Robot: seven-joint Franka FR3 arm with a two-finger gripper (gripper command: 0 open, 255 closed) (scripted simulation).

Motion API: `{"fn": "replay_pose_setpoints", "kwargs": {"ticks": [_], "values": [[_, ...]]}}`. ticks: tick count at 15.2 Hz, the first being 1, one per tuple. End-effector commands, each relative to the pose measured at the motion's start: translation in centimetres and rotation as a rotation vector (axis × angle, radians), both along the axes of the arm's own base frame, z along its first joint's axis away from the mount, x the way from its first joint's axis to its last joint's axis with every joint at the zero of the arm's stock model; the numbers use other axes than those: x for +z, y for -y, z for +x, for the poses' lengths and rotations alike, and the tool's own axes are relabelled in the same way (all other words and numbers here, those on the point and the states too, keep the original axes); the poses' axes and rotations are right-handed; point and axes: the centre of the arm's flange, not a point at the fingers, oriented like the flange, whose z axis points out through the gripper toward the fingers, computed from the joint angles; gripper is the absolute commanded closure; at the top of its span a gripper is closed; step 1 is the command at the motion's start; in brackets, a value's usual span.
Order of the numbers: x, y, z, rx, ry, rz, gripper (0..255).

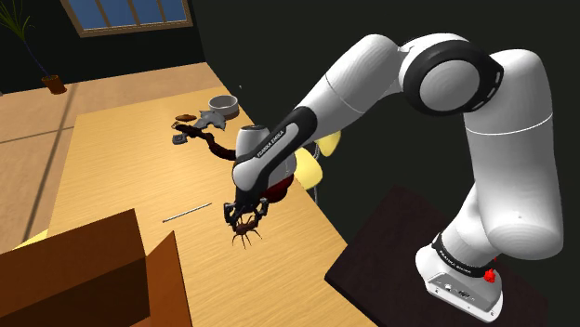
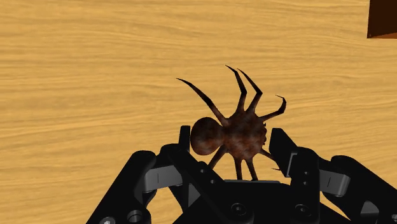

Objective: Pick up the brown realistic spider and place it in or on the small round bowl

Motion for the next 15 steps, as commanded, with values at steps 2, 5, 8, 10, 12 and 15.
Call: {"fn": "replay_pose_setpoints", "kwargs": {"ticks": [2, 5, 8, 10, 12, 15], "values": [[1.6, 0.1, -0.1, 0.0, 0.0, 0.0, 255], [3.2, 0.1, -0.1, 0.0, 0.0, 0.0, 255], [4.8, 0.1, -0.1, 0.0, 0.0, 0.0, 255], [5.8, 0.1, -0.1, 0.0, 0.0, 0.0, 255], [6.9, 0.1, -0.1, 0.0, 0.0, 0.0, 255], [8.5, 0.1, -0.1, 0.0, 0.0, 0.0, 255]]}}
